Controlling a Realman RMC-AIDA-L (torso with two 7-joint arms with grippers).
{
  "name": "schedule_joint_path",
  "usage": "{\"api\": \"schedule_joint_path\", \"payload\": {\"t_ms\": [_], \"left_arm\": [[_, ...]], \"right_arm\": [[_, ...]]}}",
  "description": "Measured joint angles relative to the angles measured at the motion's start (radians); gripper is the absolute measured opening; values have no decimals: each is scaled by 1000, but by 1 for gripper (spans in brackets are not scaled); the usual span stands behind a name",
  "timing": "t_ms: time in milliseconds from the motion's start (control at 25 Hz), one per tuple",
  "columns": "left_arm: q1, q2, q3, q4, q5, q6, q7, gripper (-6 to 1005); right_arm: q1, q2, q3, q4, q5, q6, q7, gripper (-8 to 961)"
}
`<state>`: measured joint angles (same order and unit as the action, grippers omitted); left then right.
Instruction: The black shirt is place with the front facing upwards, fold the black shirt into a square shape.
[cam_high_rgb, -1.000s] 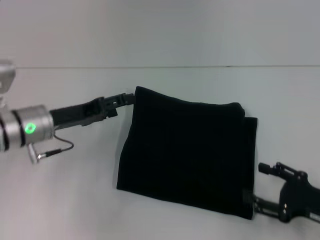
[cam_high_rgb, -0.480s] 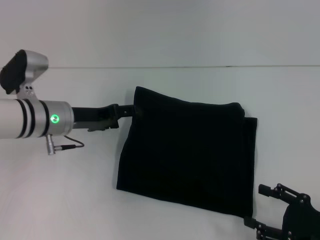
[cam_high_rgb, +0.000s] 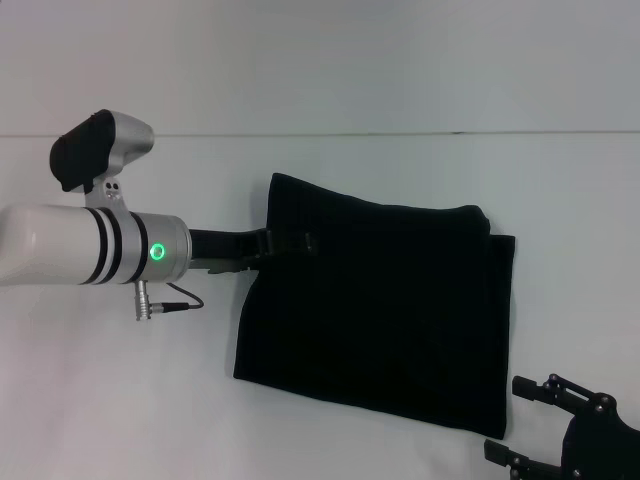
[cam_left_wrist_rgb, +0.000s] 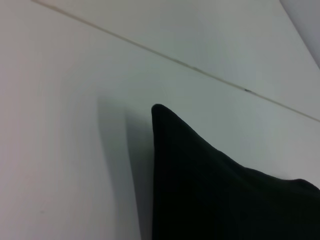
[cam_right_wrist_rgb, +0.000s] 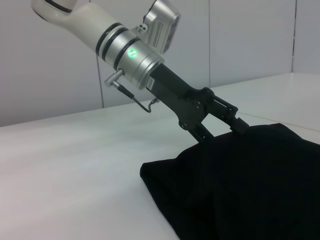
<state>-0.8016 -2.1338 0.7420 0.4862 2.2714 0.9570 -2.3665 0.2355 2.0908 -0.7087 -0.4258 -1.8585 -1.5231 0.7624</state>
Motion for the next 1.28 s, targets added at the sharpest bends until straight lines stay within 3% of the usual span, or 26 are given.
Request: {"api": "schedule_joint_path", "payload": {"t_ms": [360,720,920,1120,1280], "left_arm": [[3,-6,16,6,-9,4,59,891],[13,-26,9,14,-21,-17,112,612],[18,-25,7,14,-36,-15,124,480],[43,-20,5,14,-101,-10,143,244],[84,-18,-39,16,-136,-8,148,138]], "right_arm": [[3,1,0,1,-1,3,0,860],[6,3,2,1,-1,5,0,860],[6,3,6,2,-1,6,0,860],[12,3,8,3,1,9,0,860],[17,3,9,2,5,11,0,860]]}}
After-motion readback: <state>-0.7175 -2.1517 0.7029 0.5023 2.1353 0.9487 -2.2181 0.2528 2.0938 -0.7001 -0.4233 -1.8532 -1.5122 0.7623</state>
